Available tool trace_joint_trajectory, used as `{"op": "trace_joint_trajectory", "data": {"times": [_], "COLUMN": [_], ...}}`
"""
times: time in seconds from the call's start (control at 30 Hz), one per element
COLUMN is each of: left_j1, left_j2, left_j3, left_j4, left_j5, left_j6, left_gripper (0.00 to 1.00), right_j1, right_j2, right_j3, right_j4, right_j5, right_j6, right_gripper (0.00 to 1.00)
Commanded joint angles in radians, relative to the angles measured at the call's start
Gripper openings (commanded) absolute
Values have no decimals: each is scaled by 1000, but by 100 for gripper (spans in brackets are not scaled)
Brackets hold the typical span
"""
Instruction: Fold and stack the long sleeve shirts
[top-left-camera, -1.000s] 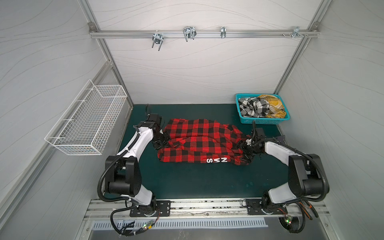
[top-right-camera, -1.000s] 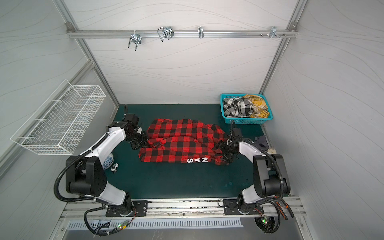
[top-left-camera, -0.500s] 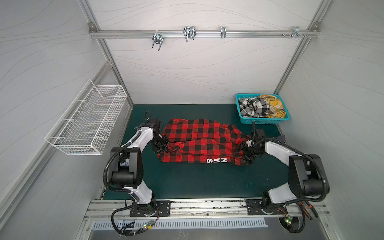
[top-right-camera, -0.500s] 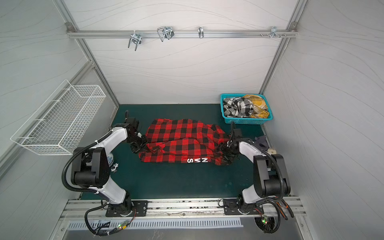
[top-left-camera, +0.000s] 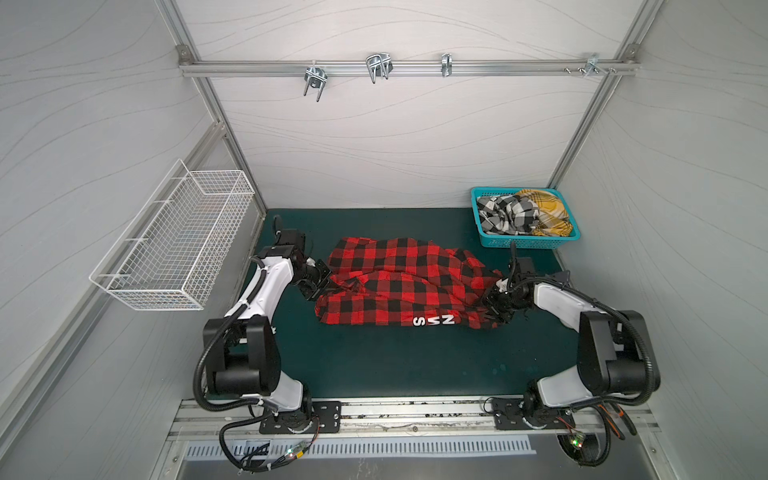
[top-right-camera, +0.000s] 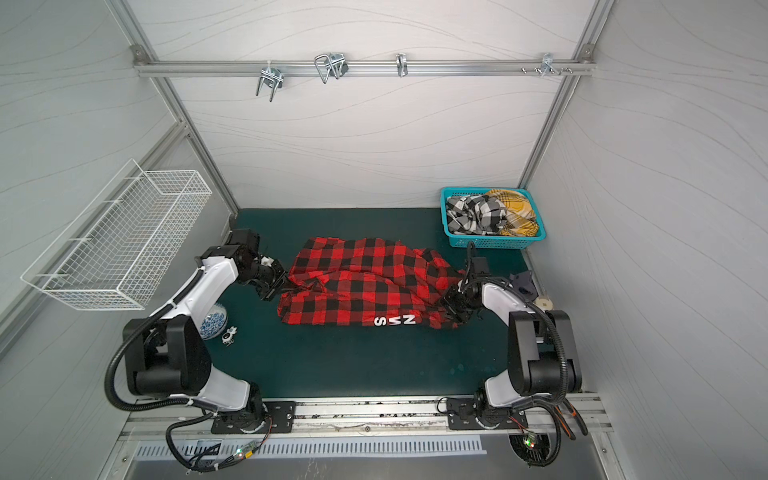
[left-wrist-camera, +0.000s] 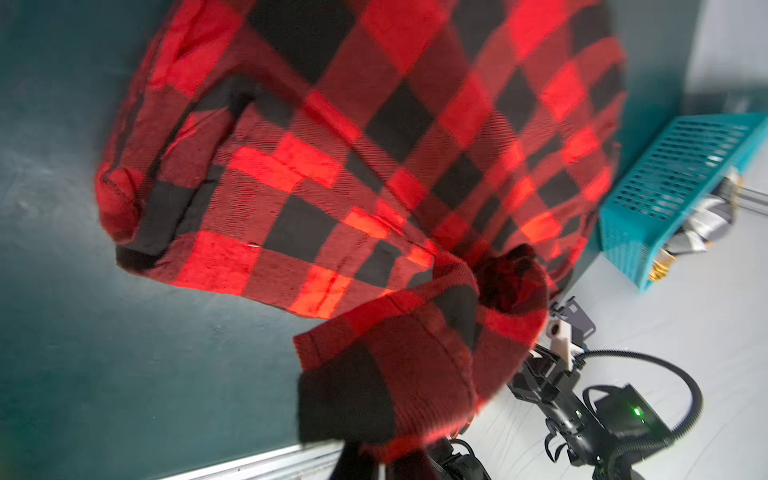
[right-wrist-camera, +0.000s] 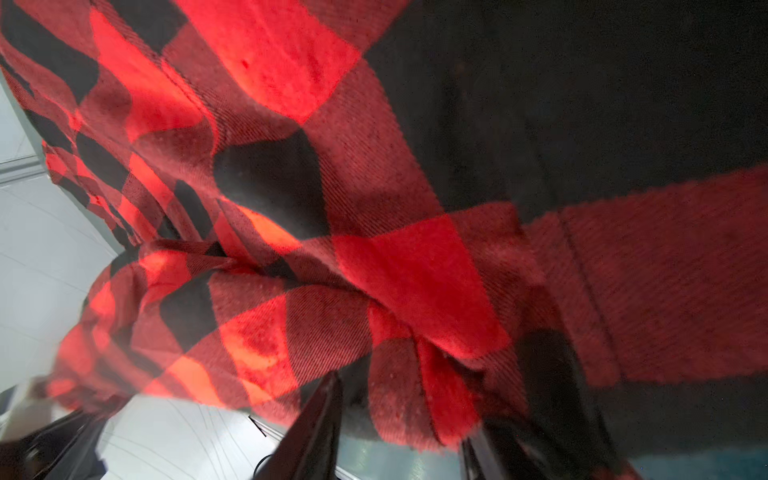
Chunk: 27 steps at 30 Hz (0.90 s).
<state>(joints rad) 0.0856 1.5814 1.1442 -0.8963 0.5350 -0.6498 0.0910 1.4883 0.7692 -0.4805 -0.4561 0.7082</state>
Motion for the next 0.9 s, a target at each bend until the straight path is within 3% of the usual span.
{"op": "trace_joint_trajectory", "data": {"times": [0.0, 0.17, 0.33, 0.37, 0.43, 0.5, 0.67, 0.73, 0.77, 0.87], "left_j1": [11, 11, 11, 11, 12, 11, -48, -109, -130, -136], "left_j2": [79, 116, 94, 91, 89, 59, -145, -210, -231, -221], "left_j3": [-5, -5, 24, 42, 77, 110, 48, -28, -76, -166], "left_j4": [28, 34, 10, -11, -61, -112, -138, -116, -91, 33], "left_j5": [-4, -39, -47, -80, -159, -286, -509, -488, -459, -325], "left_j6": [26, 45, 57, 75, 107, 141, 114, 71, 36, -54], "left_gripper": [0, 0, 0, 7, 35, 48, 56, 58, 64, 64], "right_j1": [-8, -8, -8, -8, -6, 4, 44, 52, 55, 59], "right_j2": [16, 10, 1, -1, -12, -32, -75, -87, -89, -94], "right_j3": [-17, -11, 11, 10, 7, 11, 44, 51, 53, 55], "right_j4": [-1, -17, -55, -59, -58, -63, -117, -129, -131, -128], "right_j5": [6, 2, 24, 19, 3, -13, -4, 9, 11, 7], "right_j6": [-12, -16, -42, -42, -35, -30, -59, -67, -69, -73], "right_gripper": [45, 50, 63, 67, 71, 72, 73, 73, 73, 73]}}
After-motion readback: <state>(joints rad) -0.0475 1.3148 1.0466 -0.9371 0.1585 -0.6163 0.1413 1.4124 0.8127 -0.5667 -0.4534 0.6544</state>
